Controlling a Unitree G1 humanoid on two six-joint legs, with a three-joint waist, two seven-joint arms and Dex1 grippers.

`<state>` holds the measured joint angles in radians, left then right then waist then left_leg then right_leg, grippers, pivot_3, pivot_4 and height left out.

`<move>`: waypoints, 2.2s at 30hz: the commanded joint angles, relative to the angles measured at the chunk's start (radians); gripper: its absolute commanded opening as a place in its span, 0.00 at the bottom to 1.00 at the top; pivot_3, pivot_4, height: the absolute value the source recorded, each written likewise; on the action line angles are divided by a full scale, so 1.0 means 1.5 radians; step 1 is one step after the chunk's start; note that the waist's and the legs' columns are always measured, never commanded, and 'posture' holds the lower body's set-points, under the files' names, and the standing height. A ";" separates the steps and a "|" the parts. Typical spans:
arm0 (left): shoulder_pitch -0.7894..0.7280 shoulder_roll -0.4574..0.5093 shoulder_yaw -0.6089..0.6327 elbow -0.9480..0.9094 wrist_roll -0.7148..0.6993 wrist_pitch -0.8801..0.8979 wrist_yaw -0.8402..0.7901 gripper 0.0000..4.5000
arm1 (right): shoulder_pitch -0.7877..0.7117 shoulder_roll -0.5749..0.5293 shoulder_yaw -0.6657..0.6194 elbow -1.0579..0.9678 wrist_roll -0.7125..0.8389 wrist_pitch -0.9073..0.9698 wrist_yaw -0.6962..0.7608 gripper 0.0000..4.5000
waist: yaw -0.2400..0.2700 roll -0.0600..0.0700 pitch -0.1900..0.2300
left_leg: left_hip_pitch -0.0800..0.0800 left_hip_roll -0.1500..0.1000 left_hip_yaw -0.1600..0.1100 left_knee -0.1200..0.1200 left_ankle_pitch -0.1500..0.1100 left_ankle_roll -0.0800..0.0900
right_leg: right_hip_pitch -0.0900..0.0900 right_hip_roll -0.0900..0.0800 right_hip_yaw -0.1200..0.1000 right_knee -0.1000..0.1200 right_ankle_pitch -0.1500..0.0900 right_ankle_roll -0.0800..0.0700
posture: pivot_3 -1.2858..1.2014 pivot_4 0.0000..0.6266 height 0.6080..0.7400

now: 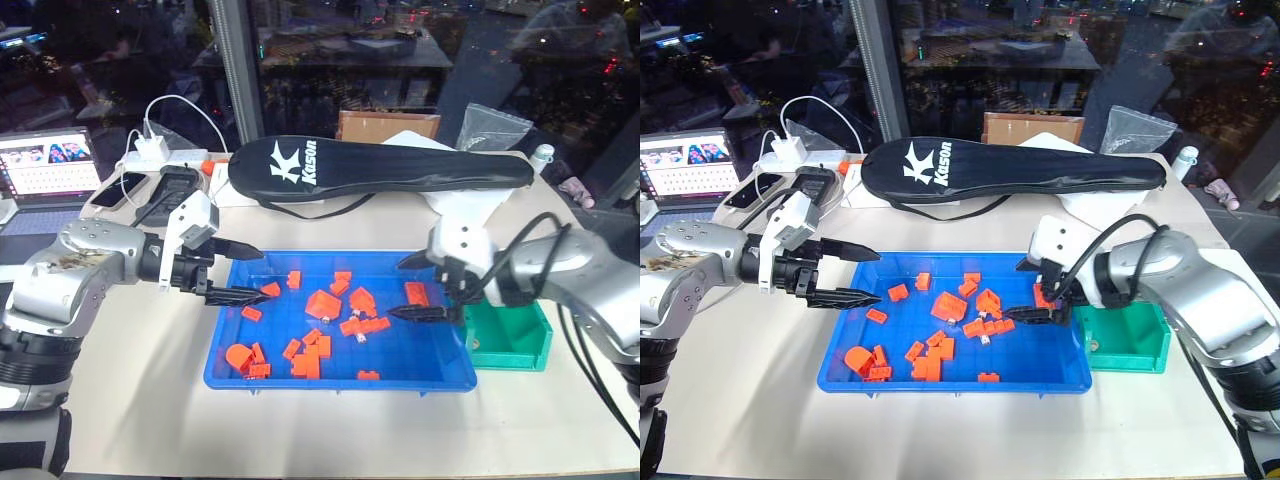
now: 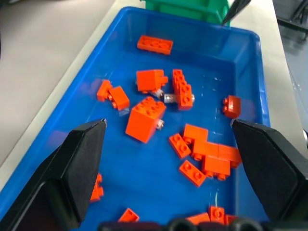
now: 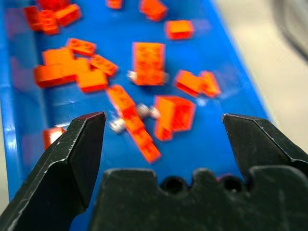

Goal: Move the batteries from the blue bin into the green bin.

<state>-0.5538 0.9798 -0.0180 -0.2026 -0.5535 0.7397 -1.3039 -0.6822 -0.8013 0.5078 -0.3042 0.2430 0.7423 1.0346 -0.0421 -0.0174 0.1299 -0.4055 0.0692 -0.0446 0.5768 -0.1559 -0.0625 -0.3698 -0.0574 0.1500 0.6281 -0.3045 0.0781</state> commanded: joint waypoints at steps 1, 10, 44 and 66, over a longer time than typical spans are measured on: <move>-0.009 0.012 0.021 -0.004 -0.001 -0.016 -0.002 1.00 | -0.009 0.026 0.012 0.029 -0.032 -0.026 0.003 0.99 | 0.000 0.000 0.000 | 0.000 0.000 0.000 0.000 0.000 0.000 | 0.000 0.000 0.000 0.000 0.000 0.000 | 0.52 0.24 1.00; 0.000 0.006 0.019 -0.018 -0.010 -0.005 0.007 1.00 | -0.015 0.045 0.005 0.020 -0.051 -0.027 0.028 0.31 | 0.001 0.000 0.000 | 0.000 0.000 0.000 0.000 0.000 0.000 | 0.000 0.000 0.000 0.000 0.000 0.000 | 0.52 0.24 1.00; -0.018 0.006 0.001 -0.020 -0.004 0.005 0.001 1.00 | 0.012 0.033 -0.086 -0.086 -0.025 0.197 -0.056 0.78 | 0.001 0.000 0.000 | 0.000 0.000 0.000 0.000 0.000 0.000 | 0.000 0.000 0.000 0.000 0.000 0.000 | 0.52 0.24 1.00; -0.018 0.002 -0.007 -0.009 0.037 -0.041 0.015 1.00 | 0.074 0.301 -0.288 -0.112 0.202 0.581 -0.520 0.83 | -0.004 -0.001 0.000 | 0.000 0.000 -0.002 -0.001 0.000 0.000 | 0.000 0.001 -0.001 0.001 0.001 -0.004 | 0.52 0.24 1.00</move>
<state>-0.5586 0.9798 -0.0372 -0.1988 -0.4951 0.6917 -1.2781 -0.5441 -0.3391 0.0710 -0.4625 0.5142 1.6069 0.3034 -0.0476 -0.0184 0.1296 -0.4054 0.0693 -0.0473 0.5751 -0.1561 -0.0621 -0.3703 -0.0565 0.1488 0.6296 -0.3026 0.0723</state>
